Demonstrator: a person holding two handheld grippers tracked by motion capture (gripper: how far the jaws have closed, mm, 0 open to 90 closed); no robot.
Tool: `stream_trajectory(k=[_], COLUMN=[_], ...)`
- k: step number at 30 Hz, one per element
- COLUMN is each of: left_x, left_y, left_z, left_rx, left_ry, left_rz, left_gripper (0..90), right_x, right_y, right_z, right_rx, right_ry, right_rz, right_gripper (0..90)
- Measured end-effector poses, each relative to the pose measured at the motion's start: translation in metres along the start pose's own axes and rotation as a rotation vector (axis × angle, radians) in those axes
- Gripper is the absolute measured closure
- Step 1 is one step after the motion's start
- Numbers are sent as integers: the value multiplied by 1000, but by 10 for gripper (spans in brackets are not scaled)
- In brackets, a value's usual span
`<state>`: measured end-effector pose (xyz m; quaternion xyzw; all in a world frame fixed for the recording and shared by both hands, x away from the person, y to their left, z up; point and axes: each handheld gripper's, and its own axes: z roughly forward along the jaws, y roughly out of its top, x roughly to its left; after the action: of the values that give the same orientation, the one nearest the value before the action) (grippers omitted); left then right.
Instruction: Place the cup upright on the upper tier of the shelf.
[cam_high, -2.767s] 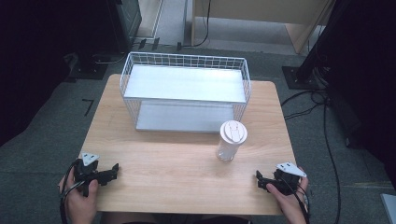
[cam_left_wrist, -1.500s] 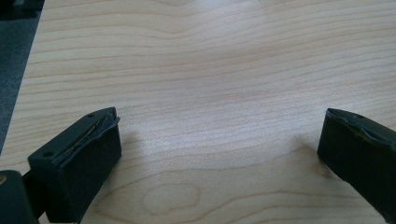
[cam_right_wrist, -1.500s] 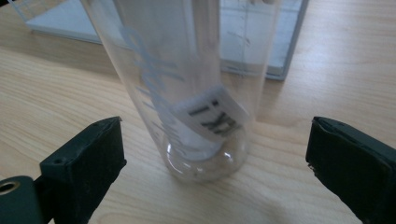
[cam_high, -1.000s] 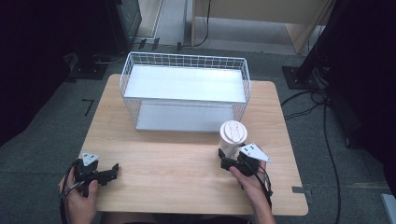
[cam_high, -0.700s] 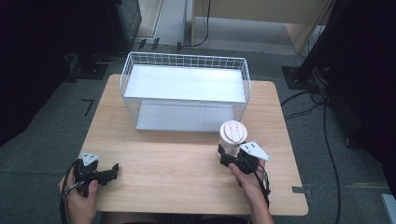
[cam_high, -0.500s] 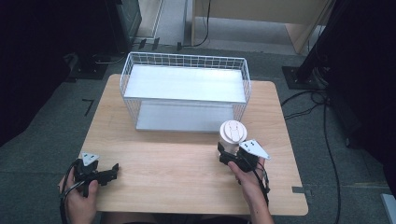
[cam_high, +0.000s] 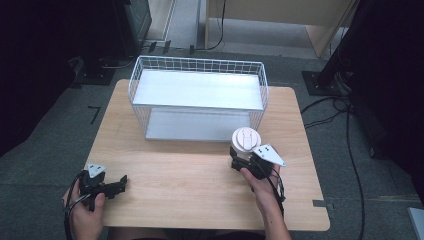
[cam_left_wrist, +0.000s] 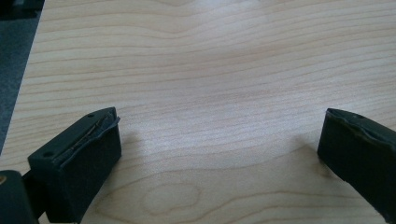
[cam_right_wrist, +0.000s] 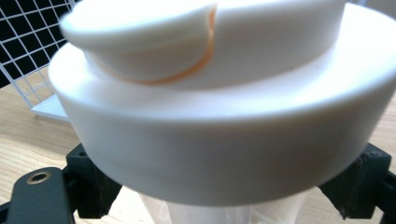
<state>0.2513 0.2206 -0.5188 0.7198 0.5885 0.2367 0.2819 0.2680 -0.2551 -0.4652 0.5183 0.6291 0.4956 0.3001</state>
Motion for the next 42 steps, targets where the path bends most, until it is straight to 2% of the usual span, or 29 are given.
stream_trajectory(k=[11,16,30,42], left_x=[0,0,0,0], left_y=[0,0,0,0], left_z=[0,0,0,0], left_rx=[0,0,-2,0], left_ry=[0,0,0,0], left_rz=[0,0,-2,0], left_gripper=[0,0,0,0], right_x=[5,9,33,52], right_y=[7,16,63,106], right_z=[-2,-4,-9,-10], right_rx=[-48,-68,-173,-239], right_ry=[1,3,36,53], right_rz=[-12,-15,-59,-102], right_gripper=[149,151,151,151])
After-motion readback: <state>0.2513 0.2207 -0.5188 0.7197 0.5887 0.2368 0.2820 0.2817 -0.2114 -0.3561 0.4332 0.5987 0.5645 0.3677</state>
